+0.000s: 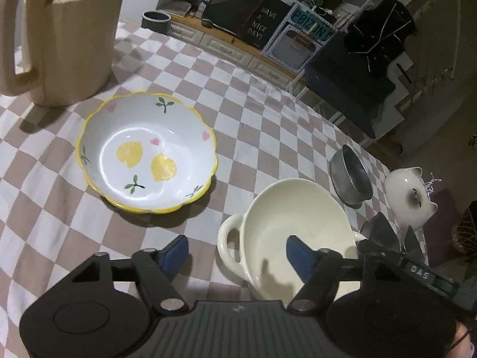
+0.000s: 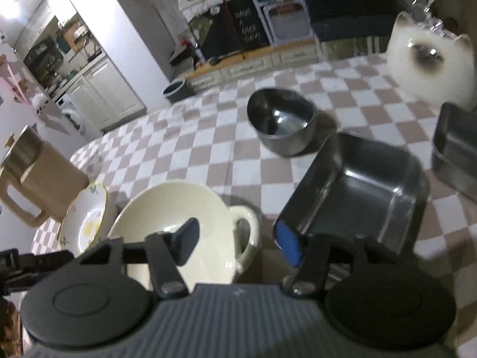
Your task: Organize plates and bowls
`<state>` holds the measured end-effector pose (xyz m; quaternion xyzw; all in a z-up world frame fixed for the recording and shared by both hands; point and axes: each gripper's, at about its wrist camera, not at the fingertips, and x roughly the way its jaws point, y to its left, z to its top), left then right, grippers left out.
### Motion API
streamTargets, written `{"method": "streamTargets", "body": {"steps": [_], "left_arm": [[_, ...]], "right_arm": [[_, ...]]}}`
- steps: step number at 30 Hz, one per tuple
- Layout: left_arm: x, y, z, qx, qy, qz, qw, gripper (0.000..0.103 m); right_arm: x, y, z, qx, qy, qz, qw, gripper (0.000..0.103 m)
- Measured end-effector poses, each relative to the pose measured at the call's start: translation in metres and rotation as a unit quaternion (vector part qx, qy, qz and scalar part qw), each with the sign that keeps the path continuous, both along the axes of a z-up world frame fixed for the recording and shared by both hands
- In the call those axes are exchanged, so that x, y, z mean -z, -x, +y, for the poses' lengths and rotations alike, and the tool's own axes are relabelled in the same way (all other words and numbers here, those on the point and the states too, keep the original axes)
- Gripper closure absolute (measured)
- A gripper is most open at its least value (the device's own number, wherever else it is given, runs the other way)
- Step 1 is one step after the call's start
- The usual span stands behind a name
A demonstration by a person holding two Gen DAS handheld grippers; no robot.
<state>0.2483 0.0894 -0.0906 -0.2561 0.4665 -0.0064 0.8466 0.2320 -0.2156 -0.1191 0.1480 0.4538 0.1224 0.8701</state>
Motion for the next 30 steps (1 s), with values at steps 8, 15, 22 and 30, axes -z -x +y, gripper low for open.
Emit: {"method": "streamTargets", "body": {"steps": [8, 15, 22, 30], "left_arm": [[0.010, -0.013, -0.001, 0.016, 0.003, 0.010, 0.9998, 0.054], [0.015, -0.022, 0.008, 0.034, -0.003, 0.020, 0.9992, 0.061], [0.017, -0.028, 0.012, 0.053, -0.013, 0.023, 0.9983, 0.072], [0.026, -0.035, 0.020, 0.061, -0.019, 0.029, 0.9975, 0.073]], "right_arm": [[0.006, -0.013, 0.006, -0.006, 0.016, 0.004, 1.000, 0.072], [0.002, -0.006, 0.015, -0.036, 0.057, 0.001, 0.998, 0.072], [0.000, -0.006, 0.017, -0.041, 0.037, 0.024, 0.998, 0.071], [0.006, -0.012, 0.025, -0.070, 0.032, 0.025, 0.997, 0.071]]}}
